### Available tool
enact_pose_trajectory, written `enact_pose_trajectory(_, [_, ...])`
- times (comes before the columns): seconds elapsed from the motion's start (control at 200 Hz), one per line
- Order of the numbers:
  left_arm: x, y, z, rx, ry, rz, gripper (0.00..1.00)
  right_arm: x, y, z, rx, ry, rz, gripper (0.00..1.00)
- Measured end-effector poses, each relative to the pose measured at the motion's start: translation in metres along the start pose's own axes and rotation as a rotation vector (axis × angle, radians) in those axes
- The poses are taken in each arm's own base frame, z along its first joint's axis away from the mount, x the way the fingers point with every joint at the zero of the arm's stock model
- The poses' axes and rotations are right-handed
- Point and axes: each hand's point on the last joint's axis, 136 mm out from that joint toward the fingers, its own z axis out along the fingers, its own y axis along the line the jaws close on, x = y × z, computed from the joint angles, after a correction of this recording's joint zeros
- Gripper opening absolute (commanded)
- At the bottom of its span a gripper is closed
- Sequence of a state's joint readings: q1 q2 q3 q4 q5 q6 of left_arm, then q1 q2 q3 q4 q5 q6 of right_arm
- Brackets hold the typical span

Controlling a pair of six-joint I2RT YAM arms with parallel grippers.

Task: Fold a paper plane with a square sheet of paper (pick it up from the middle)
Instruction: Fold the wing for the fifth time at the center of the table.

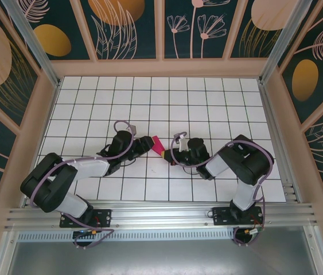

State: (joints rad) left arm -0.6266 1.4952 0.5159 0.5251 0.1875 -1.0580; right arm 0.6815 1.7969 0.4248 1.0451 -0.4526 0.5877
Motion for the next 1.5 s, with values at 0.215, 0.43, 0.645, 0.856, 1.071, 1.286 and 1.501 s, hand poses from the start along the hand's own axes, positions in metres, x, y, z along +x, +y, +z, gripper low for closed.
enact_pose_trajectory(0.215, [0.005,-0.002,0.004,0.024,0.026,0.020,0.50,-0.001,-0.006,-0.001,0.000,0.003,0.091,0.00])
enact_pose_trajectory(0.43, [0.013,0.006,0.013,0.013,0.068,0.025,0.45,-0.002,-0.011,-0.002,0.010,0.001,0.148,0.01])
enact_pose_trajectory(0.645, [0.012,0.005,0.026,0.006,0.080,0.036,0.41,0.000,-0.012,-0.002,0.012,0.010,0.152,0.06])
enact_pose_trajectory(0.856, [0.008,0.002,0.037,0.005,0.086,0.051,0.40,0.001,-0.012,0.000,0.012,0.031,0.146,0.15])
enact_pose_trajectory(1.071, [0.010,0.002,0.045,0.002,0.110,0.058,0.40,0.002,-0.015,0.004,0.027,0.059,0.116,0.23])
enact_pose_trajectory(1.286, [0.010,0.003,0.050,-0.004,0.118,0.064,0.40,-0.002,-0.016,0.009,0.038,0.076,0.067,0.28])
enact_pose_trajectory(1.501, [0.007,-0.002,0.053,0.000,0.115,0.069,0.39,-0.004,-0.017,0.012,0.053,0.094,0.009,0.30])
